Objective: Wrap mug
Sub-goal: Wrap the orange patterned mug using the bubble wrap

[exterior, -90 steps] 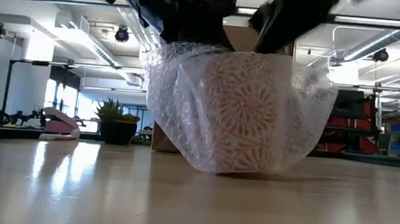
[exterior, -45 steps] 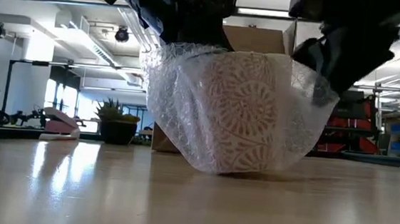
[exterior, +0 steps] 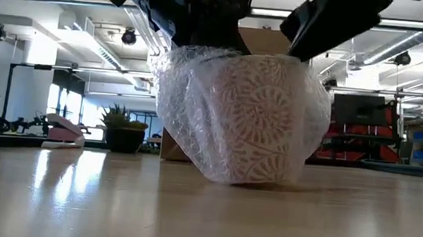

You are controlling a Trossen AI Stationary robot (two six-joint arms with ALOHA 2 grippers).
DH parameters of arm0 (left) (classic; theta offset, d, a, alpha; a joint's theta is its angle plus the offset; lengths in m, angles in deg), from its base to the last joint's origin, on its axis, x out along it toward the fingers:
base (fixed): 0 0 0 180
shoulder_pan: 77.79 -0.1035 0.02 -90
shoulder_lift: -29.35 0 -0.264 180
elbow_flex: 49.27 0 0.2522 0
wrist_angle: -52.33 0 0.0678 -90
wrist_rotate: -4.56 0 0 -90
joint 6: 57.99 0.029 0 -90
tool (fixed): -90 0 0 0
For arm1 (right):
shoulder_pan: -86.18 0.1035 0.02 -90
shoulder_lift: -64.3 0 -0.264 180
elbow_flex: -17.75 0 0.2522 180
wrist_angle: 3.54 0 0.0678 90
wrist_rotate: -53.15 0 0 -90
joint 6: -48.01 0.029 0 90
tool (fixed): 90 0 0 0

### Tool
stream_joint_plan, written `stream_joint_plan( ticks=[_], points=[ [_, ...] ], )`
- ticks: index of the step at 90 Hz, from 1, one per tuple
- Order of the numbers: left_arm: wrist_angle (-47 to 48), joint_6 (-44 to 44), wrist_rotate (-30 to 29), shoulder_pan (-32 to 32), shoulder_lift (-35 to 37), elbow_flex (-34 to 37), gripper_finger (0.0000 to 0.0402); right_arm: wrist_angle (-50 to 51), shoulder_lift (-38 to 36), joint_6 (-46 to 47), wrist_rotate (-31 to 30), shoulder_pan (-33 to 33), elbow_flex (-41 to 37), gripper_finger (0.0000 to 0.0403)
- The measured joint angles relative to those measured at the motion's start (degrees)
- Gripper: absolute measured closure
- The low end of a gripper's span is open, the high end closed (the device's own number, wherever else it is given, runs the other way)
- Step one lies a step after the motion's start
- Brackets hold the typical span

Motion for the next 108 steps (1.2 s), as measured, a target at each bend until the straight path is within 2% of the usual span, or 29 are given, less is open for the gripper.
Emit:
stream_joint_plan(
  ticks=[13,35,52,66,108],
  points=[
    [-0.09,0.02,0.07,0.00,0.00,0.00,0.0402,0.49,3.71,-0.66,0.62,-0.36,3.12,0.0394],
    [0.56,-0.01,0.02,-0.04,0.55,0.00,0.0402,11.78,7.26,-2.08,0.35,-1.99,11.03,0.0394],
    [2.70,-0.10,0.34,0.63,4.05,0.31,0.0401,13.46,7.23,0.35,-0.33,-2.93,10.12,0.0394],
    [0.92,0.17,-0.26,1.18,5.97,0.20,0.0401,13.11,7.28,0.35,-0.16,-2.84,10.21,0.0394],
    [-1.30,1.90,-0.31,0.55,0.31,0.19,0.0401,13.54,6.95,0.51,0.33,-2.73,10.19,0.0394]
  ],
)
